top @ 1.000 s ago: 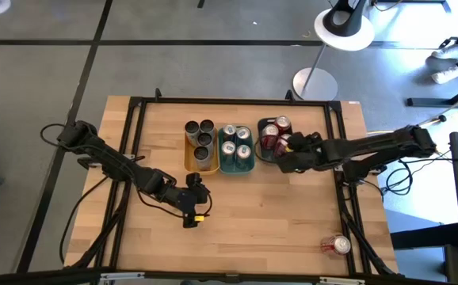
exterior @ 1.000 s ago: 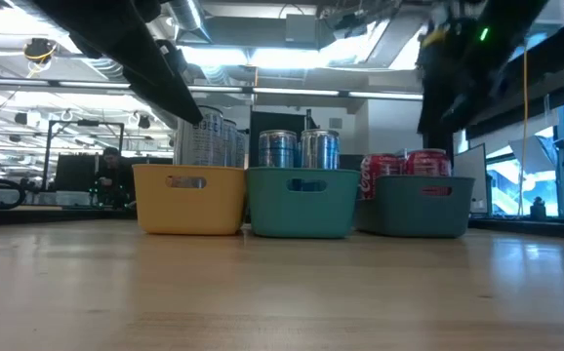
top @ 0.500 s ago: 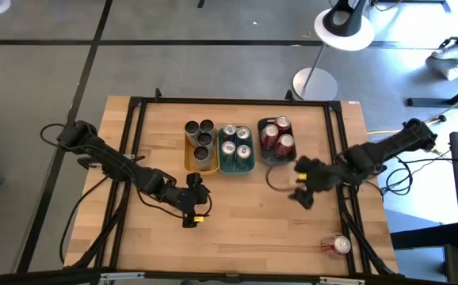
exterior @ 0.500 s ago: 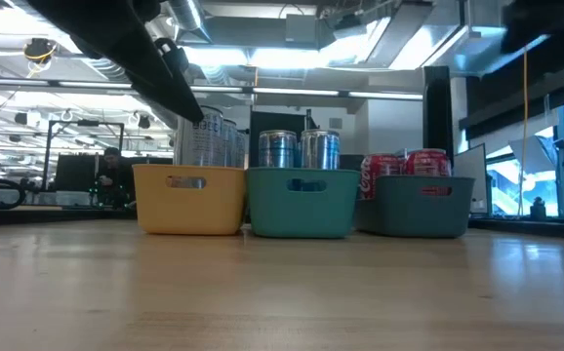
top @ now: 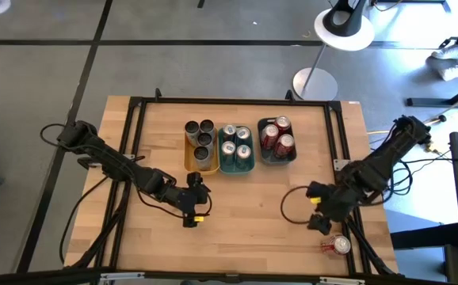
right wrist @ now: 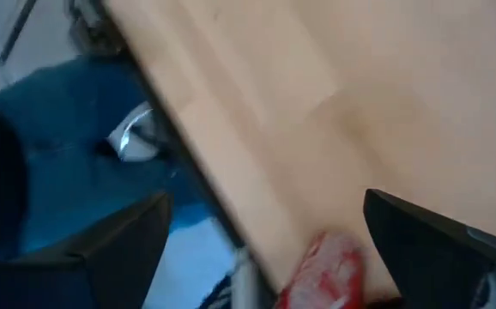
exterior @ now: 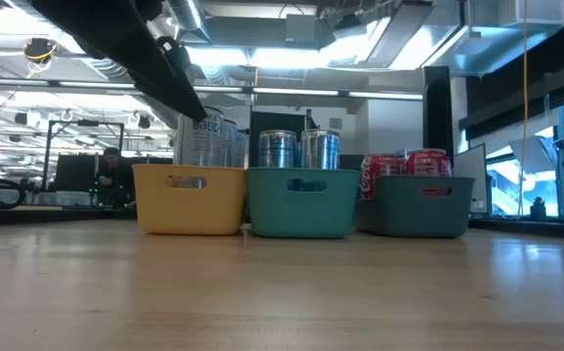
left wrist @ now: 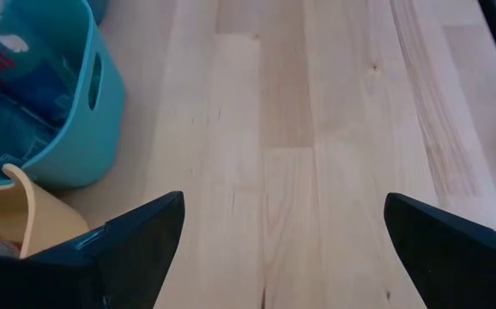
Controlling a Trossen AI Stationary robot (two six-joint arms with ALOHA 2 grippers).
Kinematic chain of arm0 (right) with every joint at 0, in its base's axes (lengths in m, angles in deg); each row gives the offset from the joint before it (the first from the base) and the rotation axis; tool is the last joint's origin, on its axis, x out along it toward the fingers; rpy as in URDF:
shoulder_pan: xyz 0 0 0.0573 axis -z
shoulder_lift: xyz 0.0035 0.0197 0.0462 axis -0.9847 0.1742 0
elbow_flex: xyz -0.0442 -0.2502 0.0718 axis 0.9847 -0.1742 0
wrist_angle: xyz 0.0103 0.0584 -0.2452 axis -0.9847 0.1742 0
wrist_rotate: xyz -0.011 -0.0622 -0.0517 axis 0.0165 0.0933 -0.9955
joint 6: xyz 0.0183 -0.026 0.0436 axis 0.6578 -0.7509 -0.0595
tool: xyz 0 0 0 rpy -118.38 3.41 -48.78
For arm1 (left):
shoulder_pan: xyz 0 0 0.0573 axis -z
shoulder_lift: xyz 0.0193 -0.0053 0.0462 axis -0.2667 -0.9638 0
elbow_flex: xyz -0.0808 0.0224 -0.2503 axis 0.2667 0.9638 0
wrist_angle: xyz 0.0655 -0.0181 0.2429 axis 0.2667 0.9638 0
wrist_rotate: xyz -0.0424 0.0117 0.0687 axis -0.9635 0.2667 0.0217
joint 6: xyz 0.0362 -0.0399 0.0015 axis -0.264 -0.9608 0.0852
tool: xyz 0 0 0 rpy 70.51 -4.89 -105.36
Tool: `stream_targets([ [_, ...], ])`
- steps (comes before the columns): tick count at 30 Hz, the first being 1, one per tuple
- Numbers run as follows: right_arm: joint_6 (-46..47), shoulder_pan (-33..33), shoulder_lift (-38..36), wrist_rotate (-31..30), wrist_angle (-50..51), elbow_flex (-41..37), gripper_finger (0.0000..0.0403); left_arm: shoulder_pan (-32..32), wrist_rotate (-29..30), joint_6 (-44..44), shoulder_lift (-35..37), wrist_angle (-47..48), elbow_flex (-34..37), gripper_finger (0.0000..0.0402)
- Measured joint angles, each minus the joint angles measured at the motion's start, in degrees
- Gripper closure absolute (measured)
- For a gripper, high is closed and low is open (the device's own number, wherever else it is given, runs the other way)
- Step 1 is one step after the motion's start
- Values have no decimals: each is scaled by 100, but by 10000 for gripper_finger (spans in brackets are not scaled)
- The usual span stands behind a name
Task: Sort soda cans
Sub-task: Put the red-white soda can into the blue bin
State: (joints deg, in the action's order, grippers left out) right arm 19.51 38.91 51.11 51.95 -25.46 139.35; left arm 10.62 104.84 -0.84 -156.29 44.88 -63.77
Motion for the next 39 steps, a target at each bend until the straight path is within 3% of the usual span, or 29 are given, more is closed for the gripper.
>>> stream_targets([
  [5, 978, -449, 0, 143, -587, 0, 39, 0, 22, 26, 0, -19, 0, 13],
  [15, 1266, -581, -4, -222, -1232, 0, 44, 0, 35, 371, 0, -630, 2, 13],
  [18, 1559, -974, 0, -302, -1645, 91, 44, 0, 36, 435, 2, -741, 2, 13],
  [20, 1755, -1305, 20, -677, -1649, 233, 44, 2, 35, 427, 2, -724, 2, 13],
  [24, 2280, -1748, 216, -919, -1049, 363, 44, 2, 35, 327, 3, -725, 2, 13],
  [31, 2691, -2181, 610, -548, 821, 367, 44, -84, 39, 413, 2, -728, 2, 13],
  [35, 2592, -2197, 771, -134, 1035, 369, 44, -151, 40, 304, 2, -723, 2, 13],
  [39, 2366, -2296, 938, -117, 828, 373, 44, -224, 40, 304, 2, -724, 2, 13],
])
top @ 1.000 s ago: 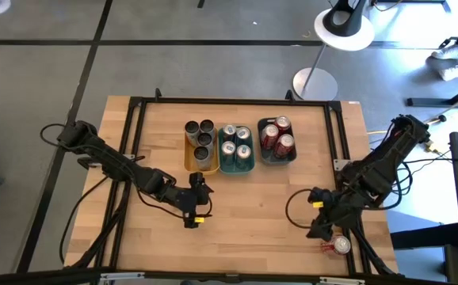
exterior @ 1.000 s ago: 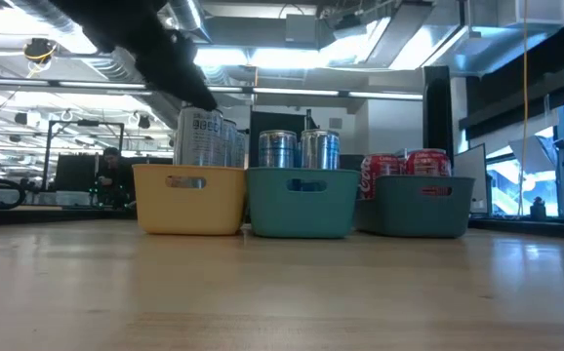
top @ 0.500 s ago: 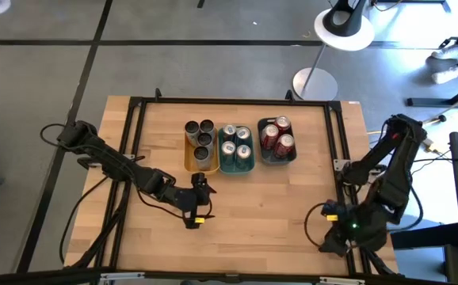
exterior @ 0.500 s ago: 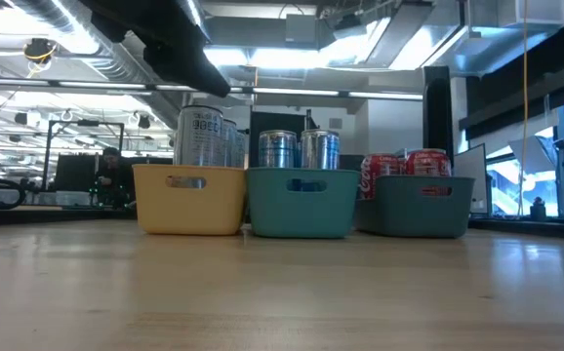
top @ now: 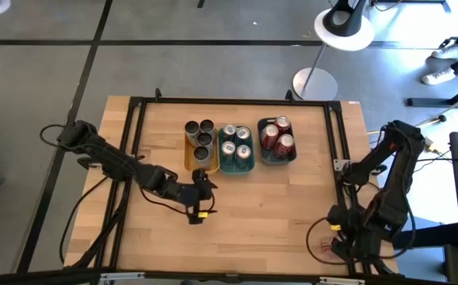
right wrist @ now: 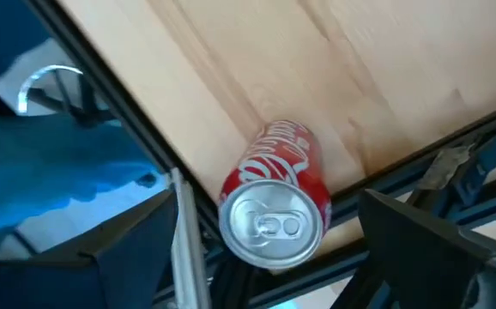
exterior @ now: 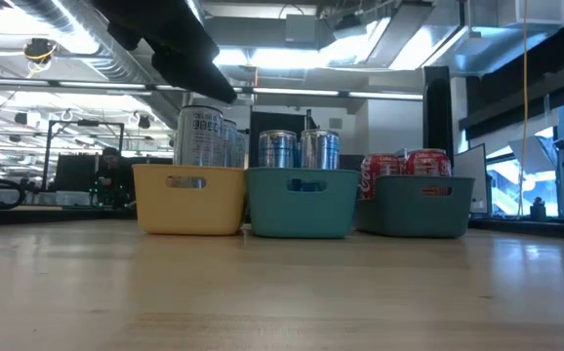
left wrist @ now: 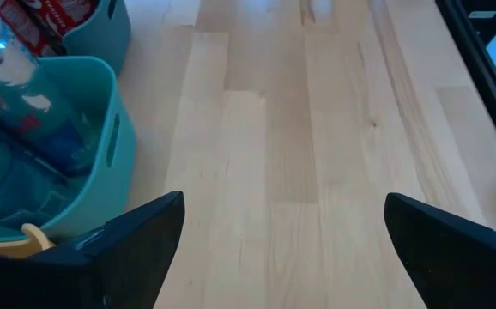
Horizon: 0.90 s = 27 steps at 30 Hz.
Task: Sort soda cans
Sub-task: Put the red-white soda can into the blue bin
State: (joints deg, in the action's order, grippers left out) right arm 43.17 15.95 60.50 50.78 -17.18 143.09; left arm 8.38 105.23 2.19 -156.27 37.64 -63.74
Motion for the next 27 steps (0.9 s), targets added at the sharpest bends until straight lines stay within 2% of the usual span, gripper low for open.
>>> stream_targets([
  [8, -29, -332, 629, -2, -86, -2, 44, -80, 11, 114, 0, 0, 0, 13],
  [16, -87, -362, 1063, 120, -159, -2, 44, -78, 9, 149, 0, -6, 0, 13],
  [23, -486, -350, 1517, 609, -300, -2, 44, -58, 9, 98, -2, -6, 0, 13],
  [27, -488, -347, 1630, 661, -314, -2, 55, -58, 9, 105, -7, -3, 0, 13],
])
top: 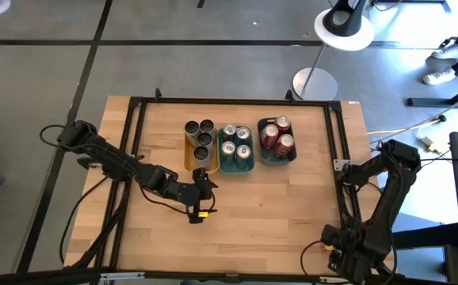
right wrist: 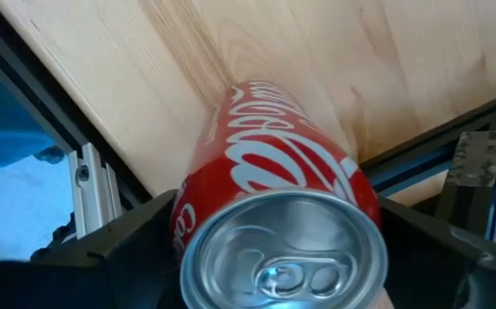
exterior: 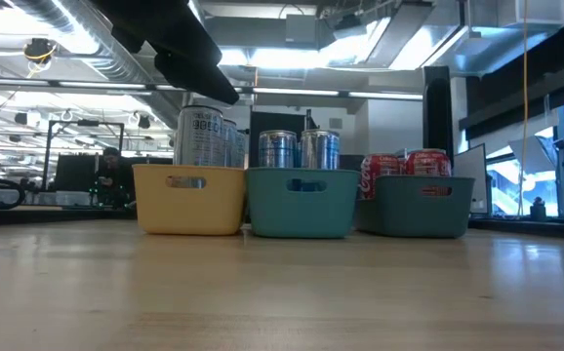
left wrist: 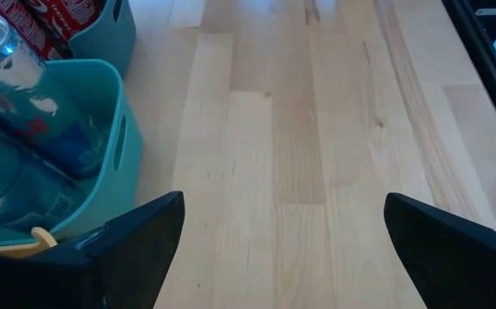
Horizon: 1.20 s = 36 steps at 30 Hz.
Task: Sort soda cans
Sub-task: Put the red-white soda can into the blue bin
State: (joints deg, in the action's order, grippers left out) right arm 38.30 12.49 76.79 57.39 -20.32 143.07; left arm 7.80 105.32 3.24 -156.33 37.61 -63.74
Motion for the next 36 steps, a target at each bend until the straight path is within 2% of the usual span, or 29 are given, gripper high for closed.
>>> stream_targets([
  [5, 5, 122, -17, 110, 5, 1, 111, -2, 0, 0, 0, 1, 0, 13],
  [8, -185, 304, -72, 63, 35, -4, 116, -1, -2, 0, 0, 4, 0, 13],
  [13, -939, 1014, -277, -263, 46, -4, 116, -2, -2, 0, 0, 12, 0, 13],
  [21, -2589, 2551, -797, -1569, 298, -2, 116, -2, -2, -3, 0, 44, 0, 13],
  [30, -4316, 4217, -1302, -2684, 340, -2, 116, -2, -4, 20, 0, 62, 0, 13],
  [36, -5408, 5176, -1344, -3575, -57, -2, 116, -1, -4, 6, 0, 58, 0, 13],
])
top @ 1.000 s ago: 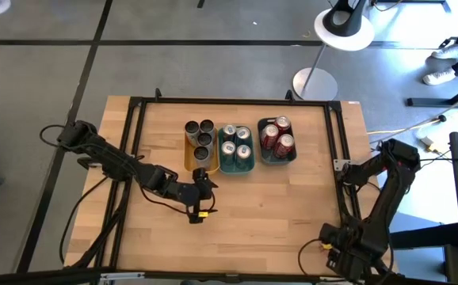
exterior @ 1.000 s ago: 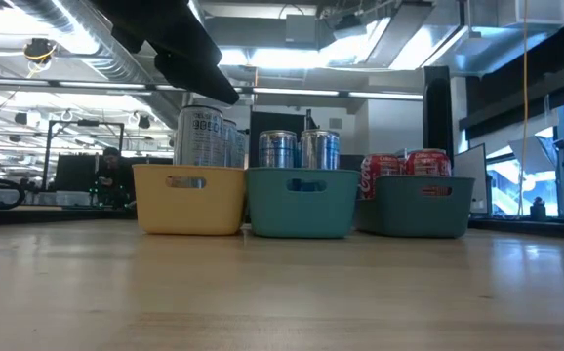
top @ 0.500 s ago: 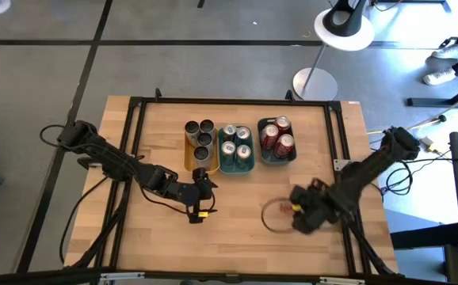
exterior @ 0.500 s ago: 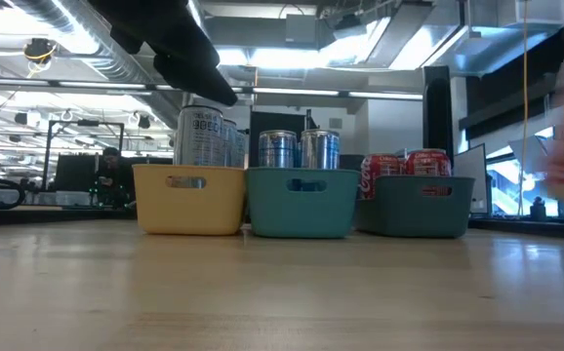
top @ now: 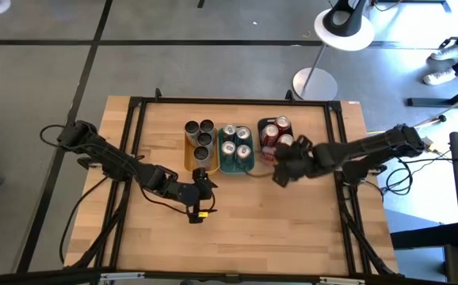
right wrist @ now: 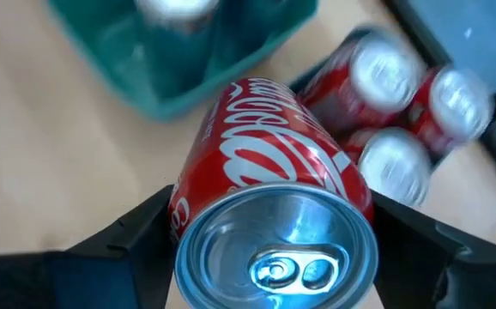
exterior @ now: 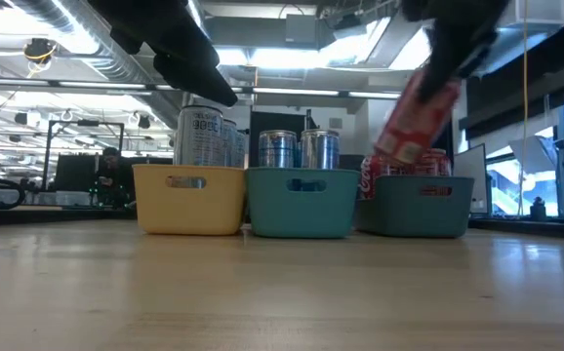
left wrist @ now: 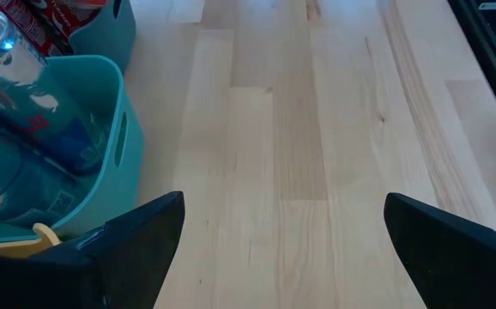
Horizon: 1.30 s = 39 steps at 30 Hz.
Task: Sort soda cans
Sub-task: Put the red-white soda can into the blue bin
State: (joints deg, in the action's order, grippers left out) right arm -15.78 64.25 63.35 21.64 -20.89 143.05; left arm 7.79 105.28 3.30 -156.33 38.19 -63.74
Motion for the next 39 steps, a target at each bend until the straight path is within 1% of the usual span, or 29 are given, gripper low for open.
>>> stream_targets([
  [4, -785, 614, 65, -83, -637, 4, 116, -1, 0, -4, 0, -2, 0, 13],
  [6, -1057, 887, 109, -26, -727, 4, 116, -1, 0, -12, 0, -2, 0, 13],
  [9, -1315, 1238, 190, 221, -728, 4, 116, -1, 0, -115, 0, 0, 0, 13],
  [12, -1500, 1456, 303, 510, -687, 4, 116, -1, 0, -112, 0, 2, 0, 13],
  [18, -1633, 1630, 477, 920, -576, 7, 116, -8, 0, -113, 0, -7, 0, 13],
  [32, -1646, 1660, 1311, 1002, -533, 9, 115, -7, 0, -95, 0, -59, 0, 13],
  [34, -1646, 1660, 1382, 1024, -541, 13, 98, -7, 0, -117, 0, -60, 0, 13],
  [39, -1639, 1654, 1445, 1006, -559, 13, 35, -6, 0, -124, 0, -59, 0, 13],
])
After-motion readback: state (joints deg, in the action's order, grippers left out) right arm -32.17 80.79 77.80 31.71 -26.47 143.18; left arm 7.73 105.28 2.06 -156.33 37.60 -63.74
